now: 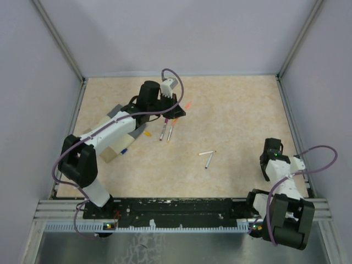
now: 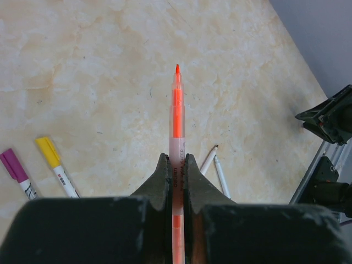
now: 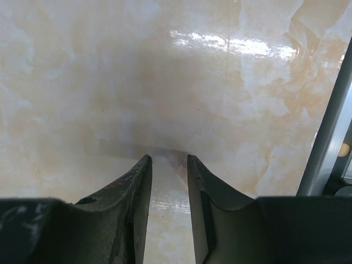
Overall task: Insert the pens into the pen caps
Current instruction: Move the pen cap to the center of the board.
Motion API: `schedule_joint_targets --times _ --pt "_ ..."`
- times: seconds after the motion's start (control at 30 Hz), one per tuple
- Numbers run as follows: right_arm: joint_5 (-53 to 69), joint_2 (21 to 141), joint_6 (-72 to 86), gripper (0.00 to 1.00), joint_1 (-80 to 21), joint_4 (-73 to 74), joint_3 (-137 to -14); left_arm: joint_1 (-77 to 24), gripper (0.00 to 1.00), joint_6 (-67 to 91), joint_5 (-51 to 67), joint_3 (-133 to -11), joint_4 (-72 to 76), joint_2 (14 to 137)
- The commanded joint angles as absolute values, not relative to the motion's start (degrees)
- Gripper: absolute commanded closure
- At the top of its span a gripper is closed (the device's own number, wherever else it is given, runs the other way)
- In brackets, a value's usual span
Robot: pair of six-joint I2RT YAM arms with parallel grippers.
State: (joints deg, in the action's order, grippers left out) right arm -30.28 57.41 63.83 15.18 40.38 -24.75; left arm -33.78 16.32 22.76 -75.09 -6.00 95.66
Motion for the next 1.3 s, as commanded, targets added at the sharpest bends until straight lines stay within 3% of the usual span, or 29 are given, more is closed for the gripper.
schedule_joint_targets --times 0.0,0.37,0.5,0.6,0.8,1.07,1.27 --pt "-28.3 56.0 63.2 0.68 15.6 35.4 -22.5 -34.2 1.0 15.3 23.8 -77.4 -4.5 96.7" --pt "-12.4 63.9 49.6 0.7 14.7 20.4 -21.9 -34.2 1.0 15.8 24.1 -77.7 -4.3 97.1" --pt "-12.6 66.6 48.9 0.69 10.1 19.3 -23.4 -34.2 1.0 15.8 23.7 -77.2 -4.1 96.7" --pt "-15.9 66.6 48.8 0.61 8.0 22.0 -25.7 -34.2 1.0 15.7 23.5 -76.7 -3.8 96.1" --pt "-32.5 63.2 52.9 0.28 8.0 34.1 -31.6 -34.2 1.0 15.3 23.1 -77.4 -4.4 96.2" --pt "-32.4 66.1 59.5 0.24 9.4 44.4 -33.2 -34.2 1.0 16.7 23.8 -78.0 -4.0 96.5" --pt "-27.2 64.3 58.4 0.25 9.5 43.2 -29.9 -34.2 1.0 17.3 23.0 -77.7 -3.9 96.1"
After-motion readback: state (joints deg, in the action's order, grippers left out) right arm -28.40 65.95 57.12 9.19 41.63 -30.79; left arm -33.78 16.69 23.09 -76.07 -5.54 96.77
